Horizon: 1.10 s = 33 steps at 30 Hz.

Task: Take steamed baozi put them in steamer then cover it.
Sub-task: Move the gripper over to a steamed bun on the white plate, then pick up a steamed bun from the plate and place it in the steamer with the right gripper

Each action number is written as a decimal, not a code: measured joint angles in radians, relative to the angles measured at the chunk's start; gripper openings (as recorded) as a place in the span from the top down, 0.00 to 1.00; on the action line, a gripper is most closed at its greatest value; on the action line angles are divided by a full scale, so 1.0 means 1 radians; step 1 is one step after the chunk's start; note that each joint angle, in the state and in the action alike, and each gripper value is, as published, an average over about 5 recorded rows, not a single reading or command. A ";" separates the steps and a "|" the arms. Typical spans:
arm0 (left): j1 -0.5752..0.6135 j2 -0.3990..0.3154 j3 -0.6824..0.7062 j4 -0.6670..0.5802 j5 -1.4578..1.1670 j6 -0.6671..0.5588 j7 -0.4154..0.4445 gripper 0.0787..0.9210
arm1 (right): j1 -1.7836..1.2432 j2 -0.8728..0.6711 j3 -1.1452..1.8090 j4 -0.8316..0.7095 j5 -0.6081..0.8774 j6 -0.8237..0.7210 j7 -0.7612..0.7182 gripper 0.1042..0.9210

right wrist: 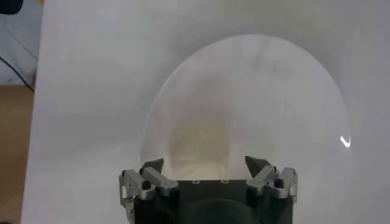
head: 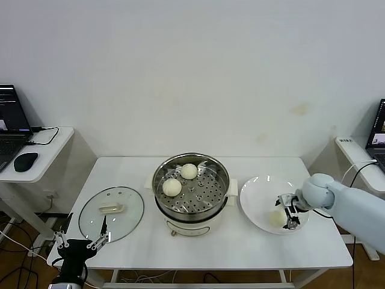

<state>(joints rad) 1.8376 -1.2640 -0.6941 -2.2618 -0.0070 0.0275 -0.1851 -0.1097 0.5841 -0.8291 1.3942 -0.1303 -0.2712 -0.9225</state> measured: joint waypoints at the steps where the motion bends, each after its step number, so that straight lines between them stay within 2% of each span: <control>1: -0.001 0.000 0.001 0.001 0.000 0.000 0.000 0.12 | -0.002 0.005 0.001 -0.005 -0.001 -0.002 0.000 0.13; 16: -0.002 -0.002 0.003 0.007 0.000 0.000 0.000 0.12 | -0.011 0.040 0.017 -0.047 -0.003 -0.022 -0.008 0.34; 33: -0.007 0.000 0.011 0.002 0.003 -0.001 0.000 0.12 | 0.079 0.012 -0.024 -0.012 0.053 -0.027 -0.046 0.39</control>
<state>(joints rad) 1.8306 -1.2637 -0.6830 -2.2596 -0.0039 0.0264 -0.1853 -0.0308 0.5957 -0.8526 1.3825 -0.0769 -0.2977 -0.9680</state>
